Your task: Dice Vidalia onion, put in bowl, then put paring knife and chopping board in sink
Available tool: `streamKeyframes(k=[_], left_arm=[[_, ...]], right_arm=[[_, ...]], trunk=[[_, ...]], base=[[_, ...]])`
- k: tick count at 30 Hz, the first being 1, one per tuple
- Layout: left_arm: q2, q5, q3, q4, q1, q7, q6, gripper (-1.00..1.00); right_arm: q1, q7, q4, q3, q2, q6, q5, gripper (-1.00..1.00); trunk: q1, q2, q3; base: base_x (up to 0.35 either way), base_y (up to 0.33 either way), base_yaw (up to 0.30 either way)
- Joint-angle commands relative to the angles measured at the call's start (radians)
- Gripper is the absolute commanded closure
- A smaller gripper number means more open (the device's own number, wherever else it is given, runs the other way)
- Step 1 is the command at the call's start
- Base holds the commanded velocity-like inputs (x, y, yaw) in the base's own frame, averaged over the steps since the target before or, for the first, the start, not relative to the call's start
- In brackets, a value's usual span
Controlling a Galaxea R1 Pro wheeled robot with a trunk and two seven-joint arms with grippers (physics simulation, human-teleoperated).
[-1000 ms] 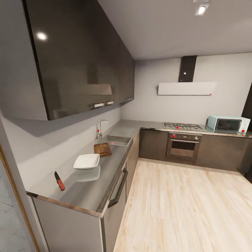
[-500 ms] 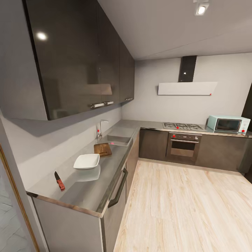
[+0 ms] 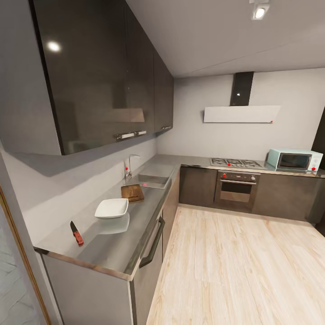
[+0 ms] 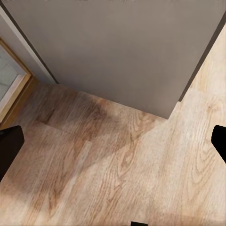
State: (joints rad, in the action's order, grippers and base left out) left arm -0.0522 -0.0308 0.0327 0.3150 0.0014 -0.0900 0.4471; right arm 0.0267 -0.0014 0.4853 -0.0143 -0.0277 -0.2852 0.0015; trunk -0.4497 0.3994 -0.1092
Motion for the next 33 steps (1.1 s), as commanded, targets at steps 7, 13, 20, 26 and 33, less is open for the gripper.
streamKeyframes(k=[7, 13, 20, 26, 33], left_arm=[[0.000, -0.003, 0.002, 0.000, 0.000, 0.000, 0.002, -1.00], [0.000, -0.003, 0.002, -0.001, 0.000, 0.001, 0.001, -1.00], [0.000, -0.003, 0.001, 0.001, 0.000, 0.002, 0.002, -1.00], [0.000, -0.002, 0.000, 0.000, 0.000, 0.001, 0.002, -1.00], [0.000, -0.001, -0.001, -0.001, 0.000, 0.001, 0.002, -1.00]], right_arm=[[0.000, 0.000, -0.001, -0.001, 0.000, -0.003, 0.000, -1.00], [0.000, -0.001, -0.001, 0.000, 0.000, -0.003, 0.000, -1.00], [0.000, -0.005, -0.001, 0.000, -0.001, -0.003, -0.003, -1.00], [0.000, -0.004, -0.001, 0.001, -0.001, -0.003, -0.004, -1.00], [0.000, -0.003, -0.001, 0.001, -0.001, -0.003, -0.005, -1.00]], trunk=[[0.000, 0.001, 0.000], [0.000, 0.001, 0.000], [0.000, 0.001, 0.000], [0.000, 0.001, -0.005], [0.000, 0.001, -0.012]], base=[[0.007, 0.030, 0.000], [0.134, 0.232, 0.000], [0.192, 0.280, -0.008], [0.154, 0.224, -0.149], [0.017, 0.026, -0.196]])
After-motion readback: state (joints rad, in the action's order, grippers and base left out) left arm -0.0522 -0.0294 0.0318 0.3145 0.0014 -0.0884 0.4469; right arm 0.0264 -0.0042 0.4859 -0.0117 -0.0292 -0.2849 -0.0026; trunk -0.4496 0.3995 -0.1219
